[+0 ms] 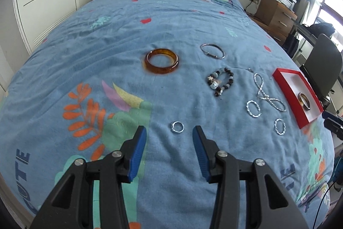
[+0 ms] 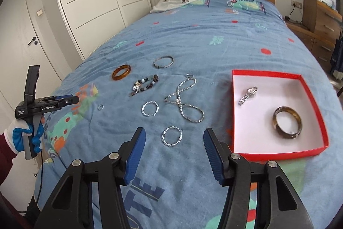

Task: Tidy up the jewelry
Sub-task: 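Withdraw both grippers from the red box back over the jewelry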

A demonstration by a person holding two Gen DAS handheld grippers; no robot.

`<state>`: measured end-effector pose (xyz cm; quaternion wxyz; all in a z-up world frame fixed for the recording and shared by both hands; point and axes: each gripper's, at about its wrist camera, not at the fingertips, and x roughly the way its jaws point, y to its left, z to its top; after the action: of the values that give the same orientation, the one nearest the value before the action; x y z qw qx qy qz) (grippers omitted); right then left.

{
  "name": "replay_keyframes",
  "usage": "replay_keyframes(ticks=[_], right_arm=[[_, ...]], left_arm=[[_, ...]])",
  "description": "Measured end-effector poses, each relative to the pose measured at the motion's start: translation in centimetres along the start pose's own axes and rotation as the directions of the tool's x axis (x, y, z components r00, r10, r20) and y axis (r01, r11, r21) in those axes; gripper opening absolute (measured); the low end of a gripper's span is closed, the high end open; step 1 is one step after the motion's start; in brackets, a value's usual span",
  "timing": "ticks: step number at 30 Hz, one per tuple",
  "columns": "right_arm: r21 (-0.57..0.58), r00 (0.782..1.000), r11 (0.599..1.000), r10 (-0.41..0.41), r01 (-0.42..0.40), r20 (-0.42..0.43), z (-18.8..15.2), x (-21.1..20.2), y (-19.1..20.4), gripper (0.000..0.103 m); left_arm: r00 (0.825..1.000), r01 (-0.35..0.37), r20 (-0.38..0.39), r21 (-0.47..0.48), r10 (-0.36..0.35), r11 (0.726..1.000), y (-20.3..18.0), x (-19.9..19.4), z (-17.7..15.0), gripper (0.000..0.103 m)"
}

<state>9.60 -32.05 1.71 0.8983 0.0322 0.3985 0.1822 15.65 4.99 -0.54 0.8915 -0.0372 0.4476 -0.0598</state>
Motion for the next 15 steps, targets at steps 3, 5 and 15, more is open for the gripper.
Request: replay_keyframes(ticks=[3,5,15], right_arm=[[0.004,1.0,1.0,0.011,-0.011,-0.027,-0.3,1.5,0.0,0.054],[0.008,0.999,1.0,0.02,-0.02,-0.044,-0.4,2.5,0.1,0.054],[0.021,0.995,0.999,0.042,-0.04,-0.091,-0.9,5.6,0.1,0.054]], left_arm=[[1.0,-0.009,-0.012,-0.006,0.009,1.0,0.1,1.1,-0.2,0.043],[1.0,-0.011,-0.022,-0.011,0.011,1.0,0.4,1.7,-0.4,0.043],[0.998,-0.007,-0.056,-0.022,0.005,1.0,0.4,4.2,-0.7,0.043]])
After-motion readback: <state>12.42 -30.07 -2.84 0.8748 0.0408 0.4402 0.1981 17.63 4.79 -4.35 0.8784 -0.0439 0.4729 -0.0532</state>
